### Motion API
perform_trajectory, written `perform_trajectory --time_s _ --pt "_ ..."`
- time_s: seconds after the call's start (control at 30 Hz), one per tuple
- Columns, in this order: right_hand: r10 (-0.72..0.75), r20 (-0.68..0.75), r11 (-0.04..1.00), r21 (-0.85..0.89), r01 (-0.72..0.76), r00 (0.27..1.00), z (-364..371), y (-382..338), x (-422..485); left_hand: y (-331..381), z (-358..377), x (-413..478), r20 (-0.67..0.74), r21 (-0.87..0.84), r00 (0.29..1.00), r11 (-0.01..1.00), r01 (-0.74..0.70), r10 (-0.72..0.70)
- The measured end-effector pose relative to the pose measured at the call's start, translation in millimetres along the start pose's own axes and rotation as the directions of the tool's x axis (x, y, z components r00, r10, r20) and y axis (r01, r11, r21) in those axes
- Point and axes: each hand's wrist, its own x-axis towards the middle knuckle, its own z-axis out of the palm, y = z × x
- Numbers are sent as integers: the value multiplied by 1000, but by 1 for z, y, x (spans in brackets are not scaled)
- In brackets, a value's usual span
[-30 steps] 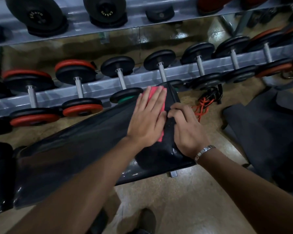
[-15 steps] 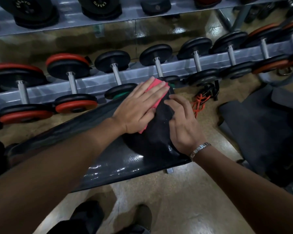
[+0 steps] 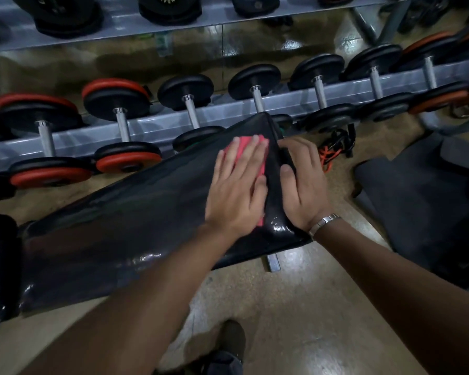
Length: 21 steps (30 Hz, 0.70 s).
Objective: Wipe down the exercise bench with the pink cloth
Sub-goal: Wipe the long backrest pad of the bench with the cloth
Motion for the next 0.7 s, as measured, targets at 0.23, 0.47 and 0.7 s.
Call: perform_trajectory --time_s 0.23,0.47,0.7 --pt "169 -67 976 148 -158 983 -6 -1 -2 7 7 -28 25 9 986 987 -163 163" --pt "402 -12 887 252 -386 916 -17 -12 17 41 22 -46 -117 -25 956 963 269 -270" --pt "424 -45 897 158 -412 905 -16 -11 28 46 26 -49 -60 92 989 987 -131 136"
